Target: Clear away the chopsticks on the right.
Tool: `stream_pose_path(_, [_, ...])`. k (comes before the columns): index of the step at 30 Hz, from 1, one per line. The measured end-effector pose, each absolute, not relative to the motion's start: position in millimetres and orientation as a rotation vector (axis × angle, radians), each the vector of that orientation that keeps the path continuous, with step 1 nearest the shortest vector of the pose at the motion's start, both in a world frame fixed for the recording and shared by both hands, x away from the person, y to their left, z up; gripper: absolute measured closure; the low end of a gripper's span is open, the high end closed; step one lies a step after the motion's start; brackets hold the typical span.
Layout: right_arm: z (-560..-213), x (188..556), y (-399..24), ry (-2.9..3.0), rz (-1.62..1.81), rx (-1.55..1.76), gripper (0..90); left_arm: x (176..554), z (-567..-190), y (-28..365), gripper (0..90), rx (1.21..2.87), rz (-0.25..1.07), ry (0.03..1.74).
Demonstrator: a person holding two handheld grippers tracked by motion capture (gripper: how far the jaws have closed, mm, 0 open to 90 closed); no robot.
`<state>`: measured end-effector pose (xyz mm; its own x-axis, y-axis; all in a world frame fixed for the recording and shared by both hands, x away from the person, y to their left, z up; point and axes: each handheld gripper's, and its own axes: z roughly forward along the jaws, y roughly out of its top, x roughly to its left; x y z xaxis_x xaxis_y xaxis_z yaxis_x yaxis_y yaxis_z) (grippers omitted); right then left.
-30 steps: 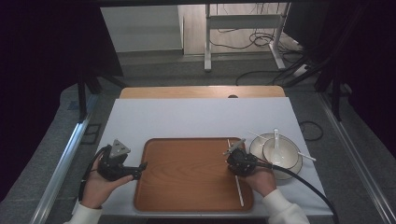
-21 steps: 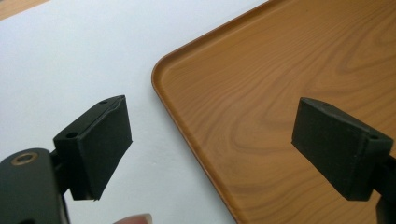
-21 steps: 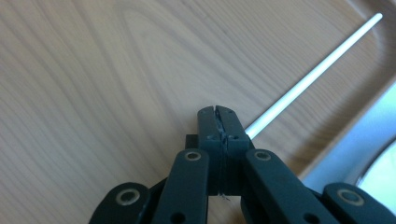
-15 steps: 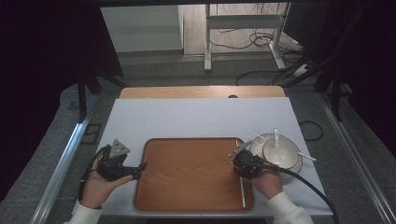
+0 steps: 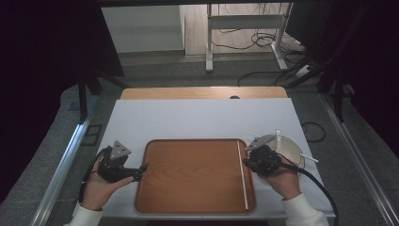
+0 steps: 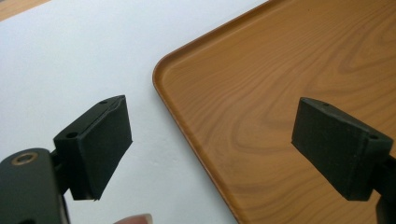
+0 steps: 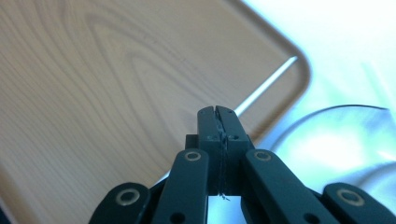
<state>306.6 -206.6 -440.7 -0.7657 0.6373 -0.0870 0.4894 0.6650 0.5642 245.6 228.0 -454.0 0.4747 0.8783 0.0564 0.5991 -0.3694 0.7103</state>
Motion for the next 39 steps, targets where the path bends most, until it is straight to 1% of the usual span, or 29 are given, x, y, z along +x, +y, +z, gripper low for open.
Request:
stream_pose_path(6, [-420, 305, -236, 2.546, 0.853, 0.942, 89.7, 245, -453, 229, 11.7, 2.104, 0.58, 1.217])
stream_pose_path(12, [-410, 307, -267, 2.498, 0.921, 1.023, 89.6, 244, -452, 231, 11.7, 2.096, 0.584, 1.221])
stream_pose_path(14, [-408, 308, -277, 2.483, 0.93, 1.047, 88.1, 244, -452, 231, 11.7, 2.087, 0.584, 1.225])
stream_pose_path(15, [-408, 309, -282, 2.477, 0.935, 1.061, 85.4, 244, -452, 231, 11.6, 2.083, 0.58, 1.227])
stream_pose_path(16, [-408, 310, -285, 2.473, 0.937, 1.068, 80.2, 244, -451, 232, 11.5, 2.077, 0.571, 1.229])
stream_pose_path(18, [-408, 311, -294, 2.472, 0.942, 1.097, 65.1, 244, -451, 233, 11.3, 2.061, 0.565, 1.236])
stream_pose_path(19, [-408, 312, -297, 2.466, 0.944, 1.109, 60.3, 244, -451, 233, 11.2, 2.059, 0.563, 1.237])
stream_pose_path(20, [-407, 312, -300, 2.458, 0.955, 1.124, 57.8, 244, -450, 234, 11.2, 2.057, 0.56, 1.236])
stream_pose_path(23, [-405, 316, -311, 2.451, 1.017, 1.193, 53.5, 243, -449, 234, 11.1, 2.053, 0.555, 1.234])
stream_pose_path(26, [-403, 318, -319, 2.433, 1.004, 1.209, 49.0, 243, -450, 234, 11.1, 2.052, 0.554, 1.236])
stream_pose_path(31, [-399, 319, -329, 2.406, 1.006, 1.218, 45.3, 244, -451, 233, 11.2, 2.06, 0.551, 1.237])
stream_pose_path(36, [-398, 320, -341, 2.375, 0.983, 1.25, 39.1, 244, -452, 233, 11.1, 2.059, 0.545, 1.241])
stream_pose_path(39, [-396, 319, -349, 2.374, 0.956, 1.241, 38.7, 244, -452, 233, 11.2, 2.057, 0.545, 1.245])
